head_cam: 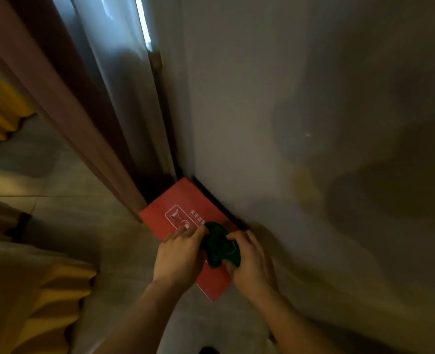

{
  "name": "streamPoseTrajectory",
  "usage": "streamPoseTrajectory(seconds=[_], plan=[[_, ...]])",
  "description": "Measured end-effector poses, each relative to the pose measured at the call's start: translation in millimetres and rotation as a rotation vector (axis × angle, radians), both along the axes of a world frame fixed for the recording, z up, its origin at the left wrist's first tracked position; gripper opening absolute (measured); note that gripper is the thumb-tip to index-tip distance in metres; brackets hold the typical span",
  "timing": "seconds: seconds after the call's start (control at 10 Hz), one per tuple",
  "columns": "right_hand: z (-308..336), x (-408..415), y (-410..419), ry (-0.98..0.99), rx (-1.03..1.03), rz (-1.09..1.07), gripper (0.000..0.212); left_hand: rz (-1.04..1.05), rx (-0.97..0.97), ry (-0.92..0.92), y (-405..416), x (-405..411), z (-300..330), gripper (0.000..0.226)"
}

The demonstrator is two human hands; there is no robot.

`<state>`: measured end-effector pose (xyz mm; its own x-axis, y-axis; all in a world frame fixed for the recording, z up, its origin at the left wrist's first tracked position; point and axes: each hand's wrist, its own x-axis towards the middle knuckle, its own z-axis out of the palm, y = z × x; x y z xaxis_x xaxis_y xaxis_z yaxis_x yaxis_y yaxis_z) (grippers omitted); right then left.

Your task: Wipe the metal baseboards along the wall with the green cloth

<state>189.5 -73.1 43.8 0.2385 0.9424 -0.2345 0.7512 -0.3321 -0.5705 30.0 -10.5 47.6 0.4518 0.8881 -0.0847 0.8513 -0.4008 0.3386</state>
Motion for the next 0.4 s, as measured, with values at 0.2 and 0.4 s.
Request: streamPoseTrajectory(seconds=[0.2,0.4], plan=[[-48,6,18,0.009,-0.021,0.087,0.071,0.062,-0.083,0.115,13,2,-57,0.051],[-72,15,5,-0.097,-0.243,0.240,0.078,-0.065,-0.270,0.266,-1,-1,-85,0.090]])
